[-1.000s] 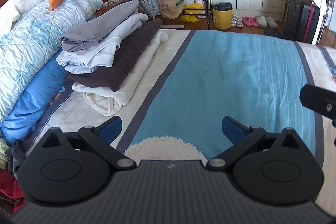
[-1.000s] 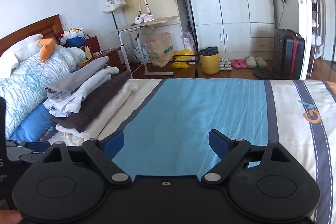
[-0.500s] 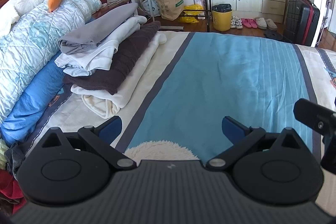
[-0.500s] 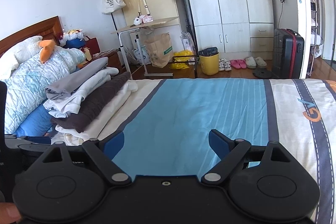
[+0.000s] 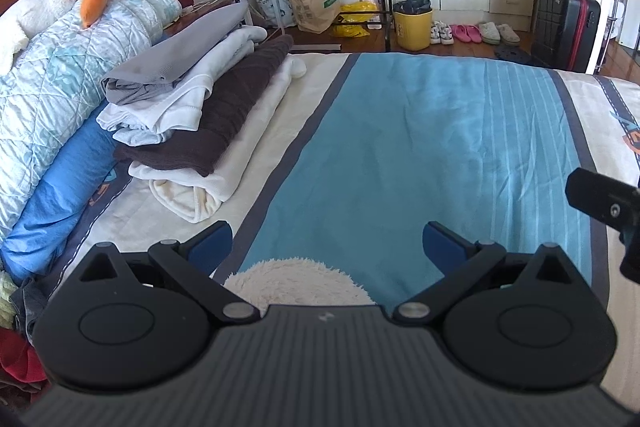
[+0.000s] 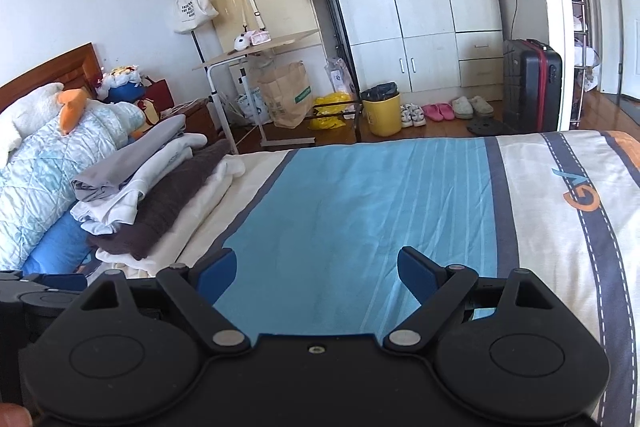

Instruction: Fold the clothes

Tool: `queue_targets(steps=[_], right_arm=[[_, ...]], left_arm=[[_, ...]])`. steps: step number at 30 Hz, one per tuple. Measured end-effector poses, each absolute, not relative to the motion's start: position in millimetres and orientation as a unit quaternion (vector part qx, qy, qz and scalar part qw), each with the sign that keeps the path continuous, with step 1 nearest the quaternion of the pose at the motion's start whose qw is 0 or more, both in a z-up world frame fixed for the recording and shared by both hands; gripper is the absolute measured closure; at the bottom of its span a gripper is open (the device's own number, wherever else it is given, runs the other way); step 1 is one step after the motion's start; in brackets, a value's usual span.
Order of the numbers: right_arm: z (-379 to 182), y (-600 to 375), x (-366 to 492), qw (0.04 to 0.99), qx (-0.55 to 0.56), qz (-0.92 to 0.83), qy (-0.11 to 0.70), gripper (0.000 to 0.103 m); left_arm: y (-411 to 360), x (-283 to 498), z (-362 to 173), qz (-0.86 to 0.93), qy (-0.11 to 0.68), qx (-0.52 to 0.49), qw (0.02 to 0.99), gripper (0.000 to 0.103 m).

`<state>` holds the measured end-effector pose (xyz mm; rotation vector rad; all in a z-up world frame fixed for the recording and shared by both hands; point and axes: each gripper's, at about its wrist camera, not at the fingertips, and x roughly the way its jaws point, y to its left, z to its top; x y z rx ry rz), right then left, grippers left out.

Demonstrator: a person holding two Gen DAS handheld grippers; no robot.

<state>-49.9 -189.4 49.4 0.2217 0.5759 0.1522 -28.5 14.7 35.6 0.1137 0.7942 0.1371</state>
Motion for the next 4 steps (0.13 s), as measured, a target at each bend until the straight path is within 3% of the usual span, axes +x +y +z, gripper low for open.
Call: queue_targets(steps=[4], right_arm=[[47.6,-191.5,-49.0,0.949,0.116,0.074,0.284,0.012]], left_arm=[[15.0,-28.3,36.0,0.067,0.387,0.057,0.918,0.0]])
